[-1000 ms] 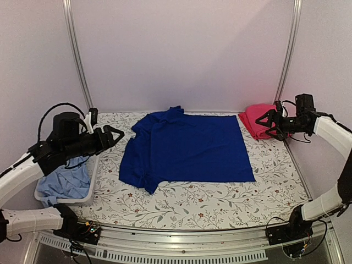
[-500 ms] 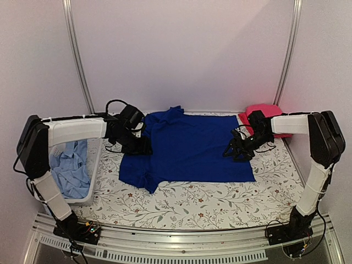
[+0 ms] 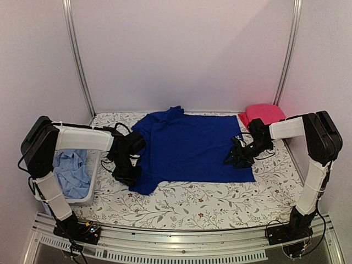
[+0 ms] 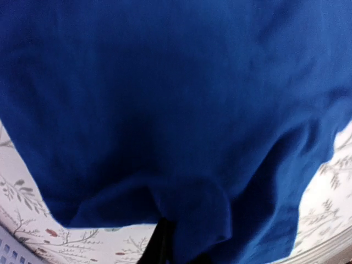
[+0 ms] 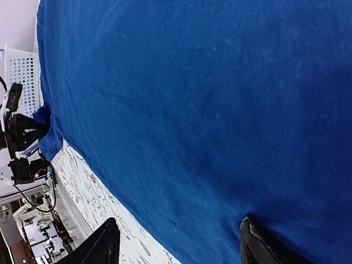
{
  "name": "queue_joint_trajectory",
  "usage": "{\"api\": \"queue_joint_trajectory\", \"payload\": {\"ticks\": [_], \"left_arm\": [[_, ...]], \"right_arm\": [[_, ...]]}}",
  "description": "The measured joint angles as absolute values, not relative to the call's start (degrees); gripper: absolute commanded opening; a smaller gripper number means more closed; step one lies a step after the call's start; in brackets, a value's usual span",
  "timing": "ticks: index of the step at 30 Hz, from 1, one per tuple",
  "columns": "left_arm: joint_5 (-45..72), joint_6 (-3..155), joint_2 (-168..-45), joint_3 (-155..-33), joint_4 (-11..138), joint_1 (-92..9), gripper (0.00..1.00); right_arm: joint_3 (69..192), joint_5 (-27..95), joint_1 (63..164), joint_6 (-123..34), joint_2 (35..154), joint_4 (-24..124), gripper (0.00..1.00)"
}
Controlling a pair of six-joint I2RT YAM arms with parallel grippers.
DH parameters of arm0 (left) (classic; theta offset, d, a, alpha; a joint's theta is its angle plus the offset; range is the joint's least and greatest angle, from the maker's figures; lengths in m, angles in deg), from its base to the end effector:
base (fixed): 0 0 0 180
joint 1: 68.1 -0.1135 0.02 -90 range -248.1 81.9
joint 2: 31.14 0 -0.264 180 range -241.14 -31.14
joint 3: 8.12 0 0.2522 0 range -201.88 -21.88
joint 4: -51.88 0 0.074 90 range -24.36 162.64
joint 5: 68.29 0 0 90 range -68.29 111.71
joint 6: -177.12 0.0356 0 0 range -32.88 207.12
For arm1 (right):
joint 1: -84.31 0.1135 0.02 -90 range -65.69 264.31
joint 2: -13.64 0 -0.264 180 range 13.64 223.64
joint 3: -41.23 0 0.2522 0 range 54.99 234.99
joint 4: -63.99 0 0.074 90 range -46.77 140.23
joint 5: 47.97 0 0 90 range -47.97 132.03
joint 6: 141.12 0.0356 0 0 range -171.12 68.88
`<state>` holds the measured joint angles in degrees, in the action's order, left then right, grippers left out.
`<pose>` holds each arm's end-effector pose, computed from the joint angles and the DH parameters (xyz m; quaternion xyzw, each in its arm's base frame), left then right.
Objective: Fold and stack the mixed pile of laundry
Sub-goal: Smooth out the flattened T-shirt at the center of the board.
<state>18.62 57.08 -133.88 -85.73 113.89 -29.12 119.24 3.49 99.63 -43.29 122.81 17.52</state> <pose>0.2413 -0.1978 0.1545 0.0786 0.9962 -0.0363 0.0053 0.3262 0.1124 0.1329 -0.0968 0.9342 0.3418 0.0338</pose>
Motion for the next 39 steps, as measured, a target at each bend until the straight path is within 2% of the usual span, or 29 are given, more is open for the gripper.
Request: {"api": "queue_joint_trajectory", "payload": {"ticks": [3, 4, 6, 7, 11, 13, 18, 21, 23, 28, 33, 39], "left_arm": [[16.5, 53.06, -127.65, -79.28, 117.08, -27.57, 0.04], [15.62, 51.35, -124.94, -76.99, 118.0, -26.32, 0.09], [13.79, 48.12, -120.74, -74.1, 119.71, -23.46, 0.28], [12.65, 46.63, -119.12, -73.08, 120.27, -22.12, 0.34], [7.71, 40.92, -114.18, -70.15, 122.5, -17.18, 0.5], [6.44, 39.81, -112.17, -70.08, 123.25, -16.66, 0.53], [6.44, 40.07, -108.35, -75.85, 124.54, -21.47, 0.52], [7.62, 41.47, -108.3, -80.11, 122.72, -25.23, 0.42], [7.99, 43.53, -109.62, -82.8, 121.54, -26.15, 0.4], [8.89, 49.73, -118.51, -89.08, 117.96, -19.57, 0.31], [7.53, 54.93, -124.63, -89.1, 115.82, -11.44, 0.34], [9.48, 57.12, -130.14, -87.24, 115.9, -9.6, 0.41]], "right_arm": [[116.99, 2.79, 99.63, -42.02, 121.54, 19.23, 0.74], [115.9, 2.24, 99.6, -41.43, 120.95, 19.84, 0.74], [113.71, 1.06, 99.63, -39.96, 119.64, 20.41, 0.75], [112.7, 0.62, 99.63, -39.33, 118.96, 20.45, 0.75], [109.36, -0.12, 99.63, -37.34, 116.32, 19.97, 0.77], [108.07, -0.1, 99.47, -36.51, 115.03, 19.51, 0.76], [106.24, 0.1, 97.18, -34.04, 112.27, 15.77, 0.75], [108.77, 1.63, 96.11, -33.93, 112.08, 12.32, 0.73], [111.74, 2.15, 95.89, -34.37, 112.08, 10.64, 0.72], [116.79, 2.24, 95.89, -35.94, 112.1, 9.46, 0.71], [116.79, 2.13, 95.89, -36.93, 112.51, 7.75, 0.71], [115.81, 2.02, 95.89, -37.32, 112.91, 7.64, 0.7]]}}
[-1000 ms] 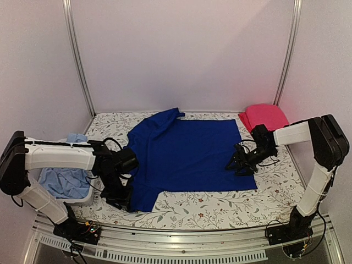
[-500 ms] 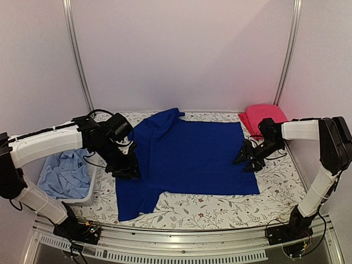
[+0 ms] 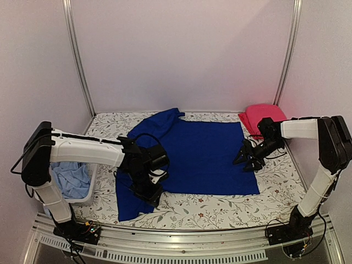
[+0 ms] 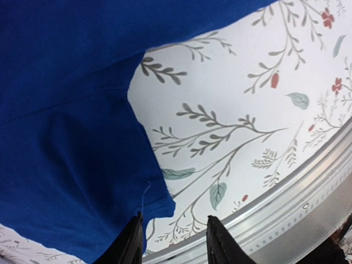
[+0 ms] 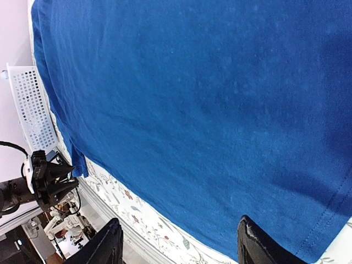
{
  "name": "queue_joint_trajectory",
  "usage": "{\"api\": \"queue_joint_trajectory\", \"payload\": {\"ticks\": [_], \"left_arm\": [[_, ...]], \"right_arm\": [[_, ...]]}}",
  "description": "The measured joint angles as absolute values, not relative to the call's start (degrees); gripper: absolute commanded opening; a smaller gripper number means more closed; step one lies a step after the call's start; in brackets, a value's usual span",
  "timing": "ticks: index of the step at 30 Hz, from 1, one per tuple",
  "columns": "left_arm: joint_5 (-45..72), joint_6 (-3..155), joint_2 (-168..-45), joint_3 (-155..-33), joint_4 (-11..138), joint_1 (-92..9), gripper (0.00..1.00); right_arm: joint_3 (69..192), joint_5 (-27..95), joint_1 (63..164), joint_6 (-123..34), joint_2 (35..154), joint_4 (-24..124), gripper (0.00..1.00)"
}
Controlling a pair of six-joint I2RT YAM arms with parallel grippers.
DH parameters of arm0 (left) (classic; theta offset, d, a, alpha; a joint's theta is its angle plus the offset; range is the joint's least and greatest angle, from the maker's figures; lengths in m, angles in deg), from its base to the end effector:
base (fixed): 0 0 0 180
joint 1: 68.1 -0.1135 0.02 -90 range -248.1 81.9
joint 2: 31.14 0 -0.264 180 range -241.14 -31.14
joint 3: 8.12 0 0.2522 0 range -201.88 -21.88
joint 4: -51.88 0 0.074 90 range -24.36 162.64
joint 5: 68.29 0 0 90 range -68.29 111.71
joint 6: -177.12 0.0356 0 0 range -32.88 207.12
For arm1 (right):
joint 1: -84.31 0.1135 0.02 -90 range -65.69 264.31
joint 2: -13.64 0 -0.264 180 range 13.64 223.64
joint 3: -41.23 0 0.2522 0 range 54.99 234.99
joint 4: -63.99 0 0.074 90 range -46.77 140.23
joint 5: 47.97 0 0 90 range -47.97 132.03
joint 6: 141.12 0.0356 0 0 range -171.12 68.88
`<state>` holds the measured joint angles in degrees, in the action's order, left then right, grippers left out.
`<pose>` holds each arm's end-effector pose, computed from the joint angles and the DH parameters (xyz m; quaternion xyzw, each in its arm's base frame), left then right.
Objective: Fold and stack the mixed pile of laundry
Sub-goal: Smooth out the flattened T-shirt at the center of the board.
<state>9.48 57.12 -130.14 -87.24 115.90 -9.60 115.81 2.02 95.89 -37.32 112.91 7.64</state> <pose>0.1556 -0.2683 0.1803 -0.2499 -0.9610 0.1131 0.0363 0.2966 0.0841 0.1687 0.0086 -0.9371 -0.3488 0.0033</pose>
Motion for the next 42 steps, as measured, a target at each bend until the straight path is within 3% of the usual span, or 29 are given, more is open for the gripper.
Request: {"api": "queue_joint_trajectory", "payload": {"ticks": [4, 11, 16, 17, 20, 22, 26, 30, 34, 42], "left_arm": [[12.3, 57.05, -133.96, -87.22, 115.95, -8.99, 0.38], [11.99, 59.42, -137.33, -87.74, 115.75, -3.79, 0.0], [8.65, 62.83, -139.54, -90.82, 114.77, 0.91, 0.0], [8.04, 63.96, -139.67, -91.61, 114.26, 1.26, 0.06], [6.49, 67.2, -139.23, -94.02, 113.04, 1.37, 0.45], [5.28, 68.92, -137.5, -95.31, 111.42, 0.78, 0.53], [1.2, 69.47, -129.94, -94.65, 107.49, -4.38, 0.53], [1.92, 66.19, -124.35, -92.88, 101.81, -18.56, 0.48], [7.01, 61.73, -126.55, -91.87, 98.75, -29.97, 0.44], [14.11, 55.35, -135.12, -86.47, 98.72, -34.17, 0.37]], "right_arm": [[114.45, 1.58, 95.89, -37.47, 114.28, 8.14, 0.69], [113.27, 1.39, 95.89, -37.89, 115.84, 8.28, 0.69], [113.27, 1.56, 95.89, -38.76, 115.84, 7.86, 0.69], [113.27, 1.67, 95.89, -38.94, 115.84, 7.75, 0.68], [113.56, 2.31, 95.89, -39.37, 115.84, 6.94, 0.67], [114.19, 2.59, 95.89, -39.57, 115.84, 6.46, 0.67], [116.84, 3.14, 96.04, -39.92, 115.84, 6.31, 0.67], [121.1, 4.29, 96.3, -40.2, 116.73, 7.4, 0.67], [123.28, 4.86, 96.32, -40.01, 120.49, 10.92, 0.67], [120.33, 4.6, 96.0, -39.68, 123.46, 14.37, 0.65]]}}
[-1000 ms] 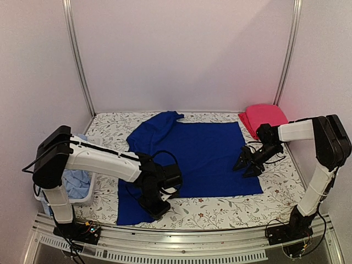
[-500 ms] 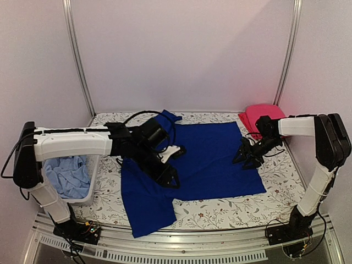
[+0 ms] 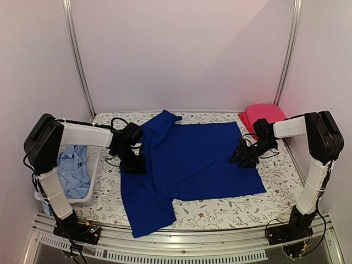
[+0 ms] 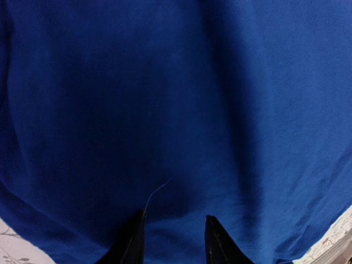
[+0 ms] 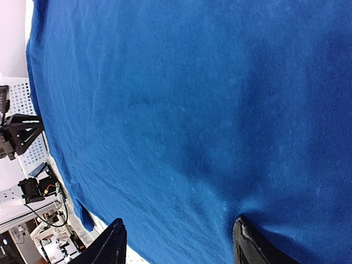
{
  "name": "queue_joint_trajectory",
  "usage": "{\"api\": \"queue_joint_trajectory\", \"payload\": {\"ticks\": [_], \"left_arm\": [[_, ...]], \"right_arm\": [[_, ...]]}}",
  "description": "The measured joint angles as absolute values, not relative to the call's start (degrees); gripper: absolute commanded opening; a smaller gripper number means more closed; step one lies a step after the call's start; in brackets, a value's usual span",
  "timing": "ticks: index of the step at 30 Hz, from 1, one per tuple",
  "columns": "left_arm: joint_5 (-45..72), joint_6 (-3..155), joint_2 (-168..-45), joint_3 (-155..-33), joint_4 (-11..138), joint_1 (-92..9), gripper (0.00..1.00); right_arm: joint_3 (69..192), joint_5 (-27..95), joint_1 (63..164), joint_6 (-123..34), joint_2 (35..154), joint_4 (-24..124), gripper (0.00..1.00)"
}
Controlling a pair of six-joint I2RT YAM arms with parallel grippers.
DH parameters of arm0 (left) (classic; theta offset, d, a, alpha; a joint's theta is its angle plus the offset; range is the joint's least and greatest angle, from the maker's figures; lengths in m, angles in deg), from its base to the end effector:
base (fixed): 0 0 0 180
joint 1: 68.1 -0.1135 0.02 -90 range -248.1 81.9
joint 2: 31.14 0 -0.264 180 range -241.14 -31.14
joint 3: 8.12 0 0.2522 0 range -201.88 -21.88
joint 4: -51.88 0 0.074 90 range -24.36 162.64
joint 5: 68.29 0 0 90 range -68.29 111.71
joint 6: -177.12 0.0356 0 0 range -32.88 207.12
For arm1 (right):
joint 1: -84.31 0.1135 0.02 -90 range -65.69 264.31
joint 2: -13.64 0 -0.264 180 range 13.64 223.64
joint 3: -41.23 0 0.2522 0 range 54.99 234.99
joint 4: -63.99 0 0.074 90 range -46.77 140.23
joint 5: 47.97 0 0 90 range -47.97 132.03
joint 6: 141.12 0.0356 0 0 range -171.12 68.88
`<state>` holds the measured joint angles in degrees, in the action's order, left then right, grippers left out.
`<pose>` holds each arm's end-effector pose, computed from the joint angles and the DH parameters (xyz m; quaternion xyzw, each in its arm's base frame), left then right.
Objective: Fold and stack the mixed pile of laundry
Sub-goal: Smooth out the flattened T-shirt at the center of the board.
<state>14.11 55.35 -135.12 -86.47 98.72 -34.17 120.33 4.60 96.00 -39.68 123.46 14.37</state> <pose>0.2829 -0.1960 0.1564 0.0287 0.9858 -0.1375 0.0922 0.3320 0.0908 0.1322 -0.0291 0.9437 0.3292 0.0140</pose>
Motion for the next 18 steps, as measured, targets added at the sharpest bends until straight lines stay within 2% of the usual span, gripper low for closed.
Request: {"api": "queue_joint_trajectory", "payload": {"ticks": [7, 12, 18], "left_arm": [[16.28, 50.39, -128.7, -75.61, 98.11, -32.64, 0.37], [16.19, 46.52, -122.93, -69.91, 100.45, -27.94, 0.38], [13.83, 43.98, -118.05, -68.12, 106.55, -26.21, 0.5]], "right_arm": [[106.13, 0.78, 95.91, -36.2, 114.7, 21.0, 0.65], [95.09, -2.96, 95.95, -31.0, 105.72, 20.14, 0.67], [94.5, -2.22, 96.32, -27.99, 102.63, 12.65, 0.7]]}}
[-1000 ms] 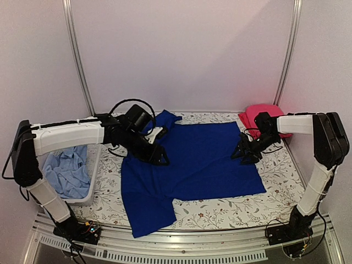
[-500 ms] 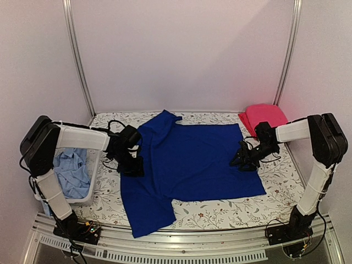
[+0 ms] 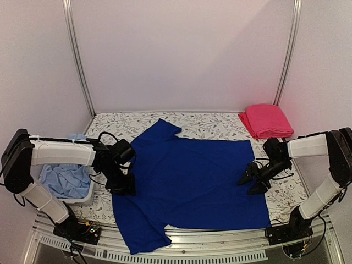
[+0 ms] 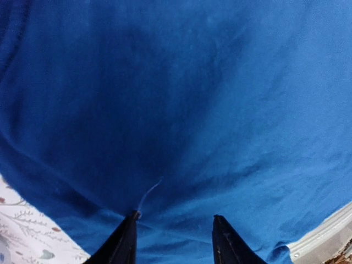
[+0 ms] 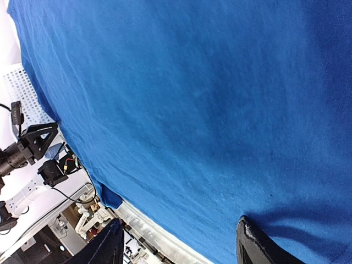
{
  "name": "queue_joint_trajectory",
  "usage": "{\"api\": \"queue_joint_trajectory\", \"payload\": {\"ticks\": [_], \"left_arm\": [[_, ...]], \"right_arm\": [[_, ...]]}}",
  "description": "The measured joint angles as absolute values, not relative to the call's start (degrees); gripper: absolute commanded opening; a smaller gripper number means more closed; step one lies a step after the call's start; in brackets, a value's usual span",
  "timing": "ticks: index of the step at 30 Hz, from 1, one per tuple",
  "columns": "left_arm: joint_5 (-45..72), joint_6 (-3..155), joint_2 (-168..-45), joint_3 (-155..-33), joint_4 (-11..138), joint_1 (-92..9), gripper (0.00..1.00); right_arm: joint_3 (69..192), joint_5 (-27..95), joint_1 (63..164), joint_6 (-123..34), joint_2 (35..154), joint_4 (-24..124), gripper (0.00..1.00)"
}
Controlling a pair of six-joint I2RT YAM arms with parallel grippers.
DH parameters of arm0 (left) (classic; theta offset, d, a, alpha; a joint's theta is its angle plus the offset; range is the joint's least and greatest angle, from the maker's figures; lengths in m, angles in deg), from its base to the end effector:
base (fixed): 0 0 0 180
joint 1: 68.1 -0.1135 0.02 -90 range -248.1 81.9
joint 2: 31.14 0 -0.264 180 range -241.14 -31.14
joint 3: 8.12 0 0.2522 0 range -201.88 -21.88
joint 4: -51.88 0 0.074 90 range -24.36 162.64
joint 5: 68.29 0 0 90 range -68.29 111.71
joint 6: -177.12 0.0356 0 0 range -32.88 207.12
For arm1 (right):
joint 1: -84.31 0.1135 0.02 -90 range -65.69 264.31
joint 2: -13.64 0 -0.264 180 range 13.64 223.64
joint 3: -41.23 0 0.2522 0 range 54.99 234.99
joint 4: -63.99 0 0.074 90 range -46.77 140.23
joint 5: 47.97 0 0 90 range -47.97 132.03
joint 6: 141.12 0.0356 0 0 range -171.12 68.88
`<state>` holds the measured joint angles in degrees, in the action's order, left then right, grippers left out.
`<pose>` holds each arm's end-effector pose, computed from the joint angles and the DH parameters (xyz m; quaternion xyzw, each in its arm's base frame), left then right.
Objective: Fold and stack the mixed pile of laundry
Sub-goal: Smooth out the flattened T-shirt at the center of the board.
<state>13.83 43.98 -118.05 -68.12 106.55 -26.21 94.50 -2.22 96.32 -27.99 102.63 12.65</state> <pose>0.1804 -0.1683 0.1549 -0.0058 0.9949 -0.1000 0.0077 0.2151 0.0712 0.1308 -0.0801 -0.9226 -0.3661 0.0910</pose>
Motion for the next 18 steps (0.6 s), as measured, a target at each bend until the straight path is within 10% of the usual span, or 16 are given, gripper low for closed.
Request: {"api": "queue_joint_trajectory", "payload": {"ticks": [18], "left_arm": [[15.29, 59.92, -150.18, -114.26, 104.67, -46.41, 0.4]], "right_arm": [[134.91, 5.3, 93.24, -36.4, 128.32, 12.3, 0.64]]}}
